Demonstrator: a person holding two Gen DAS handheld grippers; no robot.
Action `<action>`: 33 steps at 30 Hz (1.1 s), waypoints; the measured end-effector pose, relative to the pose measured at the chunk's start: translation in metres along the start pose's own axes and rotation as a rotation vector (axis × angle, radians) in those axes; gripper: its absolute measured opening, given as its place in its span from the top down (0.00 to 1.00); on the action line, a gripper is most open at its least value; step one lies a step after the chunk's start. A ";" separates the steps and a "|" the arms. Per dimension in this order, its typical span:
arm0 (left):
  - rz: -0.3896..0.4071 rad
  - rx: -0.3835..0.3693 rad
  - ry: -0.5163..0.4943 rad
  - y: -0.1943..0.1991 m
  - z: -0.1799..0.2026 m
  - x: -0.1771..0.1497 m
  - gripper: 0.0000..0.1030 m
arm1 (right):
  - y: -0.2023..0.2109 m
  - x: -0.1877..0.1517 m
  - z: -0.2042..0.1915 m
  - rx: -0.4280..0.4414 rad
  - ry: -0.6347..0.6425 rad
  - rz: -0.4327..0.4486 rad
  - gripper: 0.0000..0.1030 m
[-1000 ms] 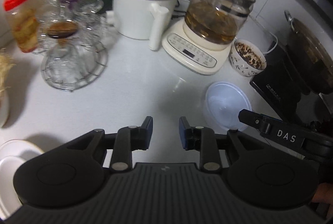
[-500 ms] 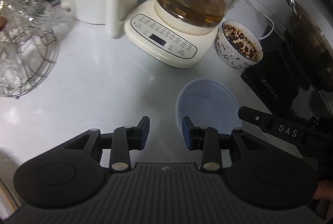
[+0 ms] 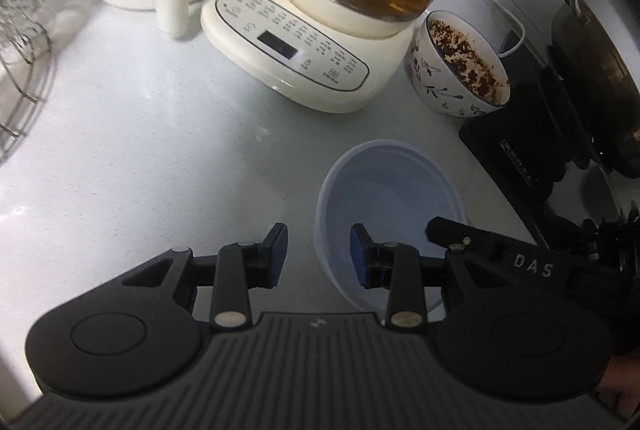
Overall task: Organize plates and bowls
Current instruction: 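Close both grippers on the blue bowl rim and lift it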
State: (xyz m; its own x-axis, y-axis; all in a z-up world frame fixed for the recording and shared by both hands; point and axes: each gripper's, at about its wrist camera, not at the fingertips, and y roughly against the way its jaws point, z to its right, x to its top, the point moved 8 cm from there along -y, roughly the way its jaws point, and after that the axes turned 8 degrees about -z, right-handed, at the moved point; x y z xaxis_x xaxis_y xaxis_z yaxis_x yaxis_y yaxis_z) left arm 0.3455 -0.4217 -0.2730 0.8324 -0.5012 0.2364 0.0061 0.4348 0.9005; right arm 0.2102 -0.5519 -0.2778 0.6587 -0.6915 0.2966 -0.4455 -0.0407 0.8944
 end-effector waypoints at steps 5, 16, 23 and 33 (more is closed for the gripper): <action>-0.028 0.009 -0.029 -0.009 -0.001 0.005 0.64 | -0.006 0.002 -0.004 0.031 -0.010 -0.013 0.71; -0.027 -0.010 -0.030 -0.017 -0.001 0.007 0.88 | -0.011 0.001 -0.005 0.062 -0.019 -0.042 0.88; -0.024 -0.001 -0.043 -0.015 0.002 0.006 0.91 | -0.011 -0.001 -0.007 0.072 -0.014 -0.036 0.88; 0.006 0.006 -0.026 0.002 0.004 0.000 0.91 | 0.003 -0.003 -0.011 0.091 0.003 -0.008 0.88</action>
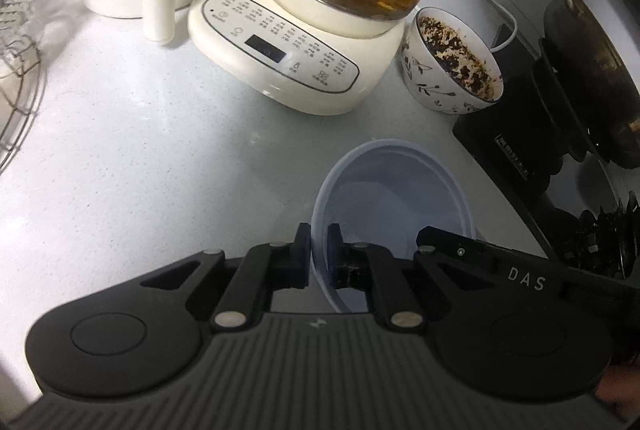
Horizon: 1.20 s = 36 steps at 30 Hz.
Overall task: Organize plates and bowls
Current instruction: 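Close both grippers on the blue bowl rim and lift it, then carry the blue bowl over the stack and lower it into the white bowl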
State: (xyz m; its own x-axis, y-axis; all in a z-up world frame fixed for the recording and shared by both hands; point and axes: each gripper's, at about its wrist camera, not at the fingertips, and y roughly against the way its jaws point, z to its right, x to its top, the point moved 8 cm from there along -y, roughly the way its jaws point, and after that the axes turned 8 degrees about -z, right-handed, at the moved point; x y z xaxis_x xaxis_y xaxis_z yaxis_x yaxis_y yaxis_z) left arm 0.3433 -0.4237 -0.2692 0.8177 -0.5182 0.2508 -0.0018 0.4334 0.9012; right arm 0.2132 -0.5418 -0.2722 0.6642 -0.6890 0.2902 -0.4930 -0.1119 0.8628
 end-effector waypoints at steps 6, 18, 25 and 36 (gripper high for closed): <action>0.016 -0.002 0.044 0.018 -0.010 -0.007 0.91 | 0.005 -0.004 -0.015 0.014 0.036 -0.003 0.88; 0.087 0.029 0.105 0.085 -0.040 -0.031 0.91 | 0.026 -0.019 -0.073 0.071 0.139 -0.009 0.88; 0.151 0.042 0.130 0.130 -0.058 -0.050 0.90 | 0.044 -0.032 -0.110 0.107 0.199 0.015 0.88; 0.230 0.072 0.212 0.188 -0.098 -0.089 0.90 | 0.058 -0.058 -0.168 0.173 0.305 0.021 0.88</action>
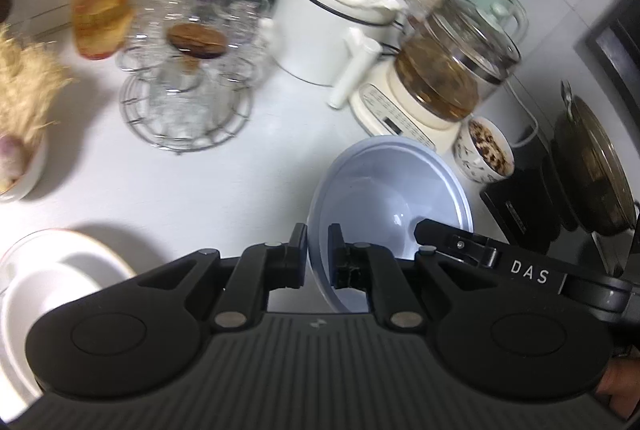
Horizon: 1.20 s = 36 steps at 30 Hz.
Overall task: Organize plates and bowls
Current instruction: 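Carry the blue bowl over the stack and lower it into the white bowl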
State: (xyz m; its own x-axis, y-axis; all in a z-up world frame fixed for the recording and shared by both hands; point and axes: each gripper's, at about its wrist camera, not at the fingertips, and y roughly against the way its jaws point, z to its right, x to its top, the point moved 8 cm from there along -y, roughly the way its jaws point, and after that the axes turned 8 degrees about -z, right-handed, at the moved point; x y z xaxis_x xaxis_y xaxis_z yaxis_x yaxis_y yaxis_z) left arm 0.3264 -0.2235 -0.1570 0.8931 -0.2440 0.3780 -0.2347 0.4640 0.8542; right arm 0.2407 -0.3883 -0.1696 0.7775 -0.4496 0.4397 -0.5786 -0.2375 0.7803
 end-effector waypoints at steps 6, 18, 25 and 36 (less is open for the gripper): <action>0.051 0.027 0.053 0.028 -0.031 -0.008 0.90 | -0.003 -0.009 -0.036 0.035 0.068 -0.019 0.88; 0.126 0.097 0.227 0.067 -0.094 -0.038 0.90 | -0.028 -0.025 -0.108 0.099 0.242 -0.108 0.87; 0.161 0.147 0.349 0.086 -0.140 -0.059 0.90 | -0.049 -0.041 -0.151 0.144 0.343 -0.165 0.86; 0.135 0.198 0.461 0.091 -0.190 -0.095 0.89 | -0.084 -0.080 -0.189 0.152 0.422 -0.261 0.86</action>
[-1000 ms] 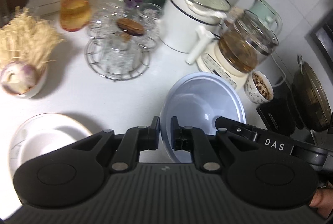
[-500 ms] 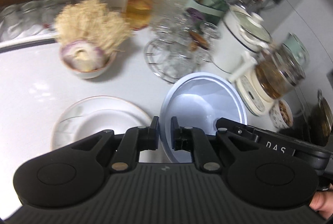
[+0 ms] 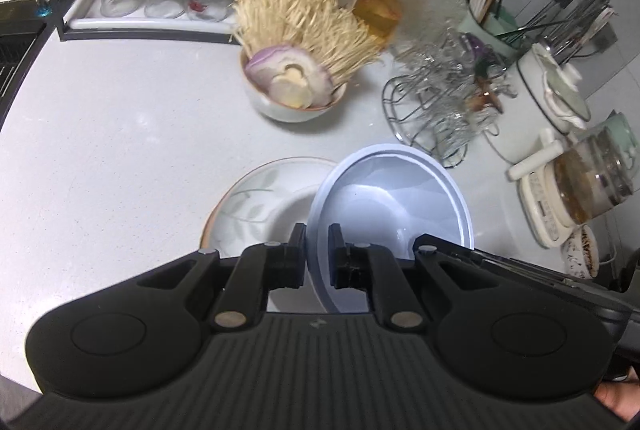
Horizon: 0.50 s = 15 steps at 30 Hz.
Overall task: Organize plates and bowls
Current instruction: 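Carry the blue bowl over the stack and lower it into the white bowl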
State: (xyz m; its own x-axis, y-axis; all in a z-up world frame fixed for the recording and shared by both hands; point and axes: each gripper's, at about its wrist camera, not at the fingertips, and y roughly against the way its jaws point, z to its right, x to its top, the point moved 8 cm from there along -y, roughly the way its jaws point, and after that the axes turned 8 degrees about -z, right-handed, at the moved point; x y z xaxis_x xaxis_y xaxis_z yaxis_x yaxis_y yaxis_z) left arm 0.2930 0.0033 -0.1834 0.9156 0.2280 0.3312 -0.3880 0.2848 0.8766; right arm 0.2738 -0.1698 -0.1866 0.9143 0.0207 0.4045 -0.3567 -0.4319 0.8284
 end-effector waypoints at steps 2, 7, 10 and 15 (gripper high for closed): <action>-0.008 0.008 0.003 -0.004 -0.005 -0.002 0.89 | -0.006 0.000 -0.002 -0.002 -0.002 -0.006 0.86; -0.046 0.011 0.022 -0.014 -0.013 -0.008 0.89 | -0.011 -0.001 -0.004 -0.038 0.020 -0.002 0.85; -0.055 0.004 0.015 -0.017 -0.013 -0.007 0.89 | -0.015 -0.002 -0.002 -0.044 0.014 -0.006 0.86; -0.069 0.004 0.003 -0.019 -0.014 -0.007 0.84 | -0.017 -0.002 0.005 -0.049 -0.027 -0.004 0.86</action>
State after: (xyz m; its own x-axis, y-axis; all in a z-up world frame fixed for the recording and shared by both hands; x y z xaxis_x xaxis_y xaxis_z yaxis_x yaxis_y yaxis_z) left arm 0.2927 0.0097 -0.2072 0.9398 0.2105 0.2692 -0.3238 0.2963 0.8985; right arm 0.2787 -0.1675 -0.2034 0.9203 -0.0023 0.3913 -0.3615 -0.3875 0.8480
